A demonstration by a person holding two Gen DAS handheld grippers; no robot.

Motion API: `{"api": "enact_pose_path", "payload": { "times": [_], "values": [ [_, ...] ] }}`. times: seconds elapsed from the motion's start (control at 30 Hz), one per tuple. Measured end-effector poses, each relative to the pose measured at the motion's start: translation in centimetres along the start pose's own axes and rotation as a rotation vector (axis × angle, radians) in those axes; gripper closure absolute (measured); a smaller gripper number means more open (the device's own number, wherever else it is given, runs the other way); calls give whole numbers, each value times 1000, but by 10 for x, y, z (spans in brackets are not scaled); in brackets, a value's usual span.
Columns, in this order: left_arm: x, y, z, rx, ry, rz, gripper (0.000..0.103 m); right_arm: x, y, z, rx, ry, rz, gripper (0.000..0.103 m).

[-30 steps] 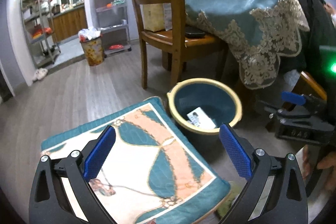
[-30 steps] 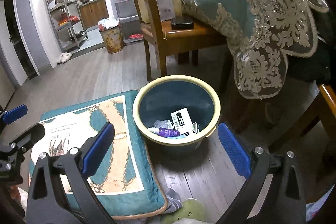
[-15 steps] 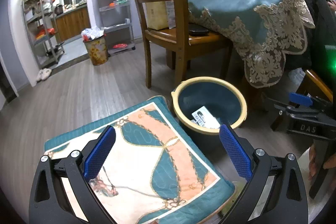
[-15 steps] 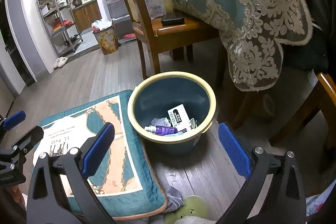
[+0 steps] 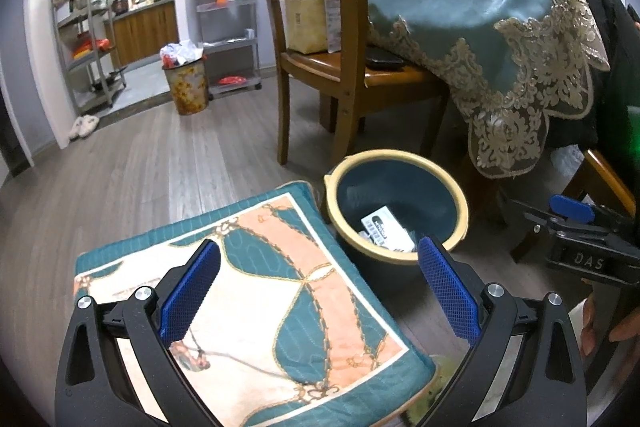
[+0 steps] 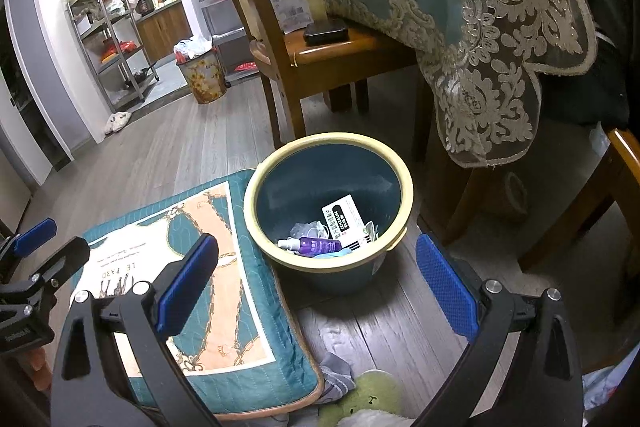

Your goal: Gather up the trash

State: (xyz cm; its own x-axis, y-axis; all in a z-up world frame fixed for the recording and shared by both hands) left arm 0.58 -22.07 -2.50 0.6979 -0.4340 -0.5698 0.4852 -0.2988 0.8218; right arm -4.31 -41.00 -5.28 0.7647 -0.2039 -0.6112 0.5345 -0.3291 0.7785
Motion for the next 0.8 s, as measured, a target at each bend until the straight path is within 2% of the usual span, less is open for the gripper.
{"api": "enact_pose_path", "payload": {
  "times": [0.33,0.8],
  "values": [
    [0,0,5,33,6,2,5,-2,-4,-1,8,-3,-1,6],
    [2,0,6,24,9,-1,5,-3,-4,-2,12,-4,-3,6]
  ]
}}
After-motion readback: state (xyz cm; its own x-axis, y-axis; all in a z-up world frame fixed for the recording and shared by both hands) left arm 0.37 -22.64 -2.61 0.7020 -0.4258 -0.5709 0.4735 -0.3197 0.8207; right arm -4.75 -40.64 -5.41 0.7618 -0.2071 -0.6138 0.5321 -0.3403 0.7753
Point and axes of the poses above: each gripper's, at about its wrist camera, not at the fingertips, and x roughly the way its jaws point, z to its right, y to its top, the point moved 5 cm from there along x, roughly the way its jaws point, and after that the axes turned 6 degrees about z, right-handed, at the moved point
